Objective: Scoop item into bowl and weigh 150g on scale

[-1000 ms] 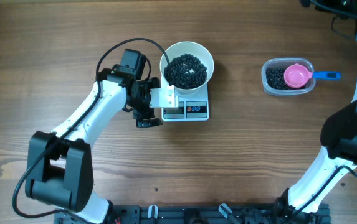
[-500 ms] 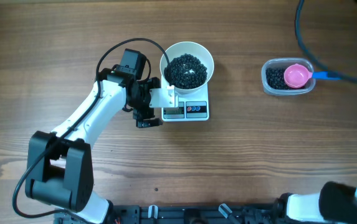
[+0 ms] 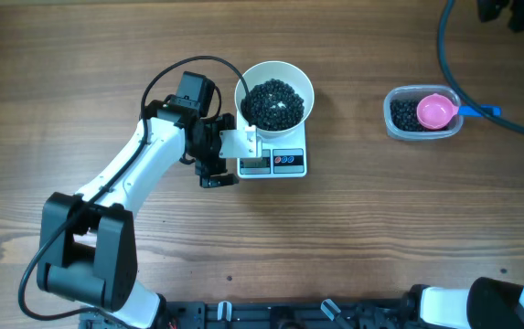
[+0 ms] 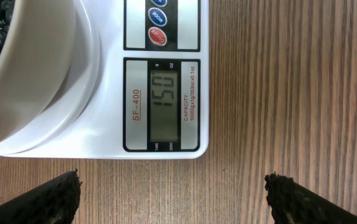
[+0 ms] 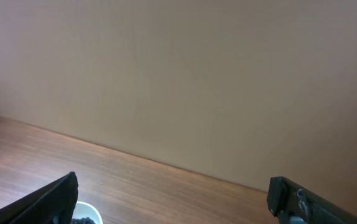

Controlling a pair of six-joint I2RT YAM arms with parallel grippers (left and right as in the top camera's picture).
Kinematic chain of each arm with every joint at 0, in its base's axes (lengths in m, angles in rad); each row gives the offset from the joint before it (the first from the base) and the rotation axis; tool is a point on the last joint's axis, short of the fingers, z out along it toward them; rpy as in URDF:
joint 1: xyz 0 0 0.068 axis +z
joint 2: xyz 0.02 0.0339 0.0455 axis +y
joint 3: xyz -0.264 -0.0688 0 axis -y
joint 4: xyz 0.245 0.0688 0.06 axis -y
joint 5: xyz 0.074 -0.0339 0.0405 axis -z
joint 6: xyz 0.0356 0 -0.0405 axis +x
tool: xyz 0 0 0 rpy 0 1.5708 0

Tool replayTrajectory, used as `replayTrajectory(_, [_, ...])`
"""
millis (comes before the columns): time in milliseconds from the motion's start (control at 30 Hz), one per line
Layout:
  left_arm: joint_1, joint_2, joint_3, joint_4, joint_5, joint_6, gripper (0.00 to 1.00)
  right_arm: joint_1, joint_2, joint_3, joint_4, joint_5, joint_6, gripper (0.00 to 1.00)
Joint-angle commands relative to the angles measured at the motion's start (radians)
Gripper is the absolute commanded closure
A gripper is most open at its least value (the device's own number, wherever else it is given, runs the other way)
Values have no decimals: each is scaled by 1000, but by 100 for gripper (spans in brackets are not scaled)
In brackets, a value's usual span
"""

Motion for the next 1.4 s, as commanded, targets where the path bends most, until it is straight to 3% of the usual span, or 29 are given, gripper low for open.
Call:
replayTrajectory(0, [3, 10, -8, -1, 19, 19, 0, 91, -60, 6, -21, 183, 19, 0])
replayTrajectory(300, [3, 10, -8, -1, 19, 19, 0, 130, -102, 6, -132, 241, 30, 0])
replayTrajectory(567, [3, 10, -8, -1, 19, 19, 0, 130, -169, -39, -78, 298, 107, 0])
replayTrajectory(733, [3, 10, -8, -1, 19, 19, 0, 130, -329, -403, 148, 319, 109, 0])
replayTrajectory(900, [3, 10, -8, -1, 19, 19, 0, 130, -507, -836, 510, 319, 140, 0])
replayTrajectory(1100, [3, 10, -8, -1, 19, 19, 0, 130, -824, -1447, 969, 320, 453, 0])
replayTrajectory(1200, [3, 10, -8, -1, 19, 19, 0, 130, -996, -1667, 1192, 346, 407, 0])
replayTrajectory(1367, [3, 10, -8, -1, 19, 19, 0, 130, -1222, -1856, 1302, 346, 358, 0])
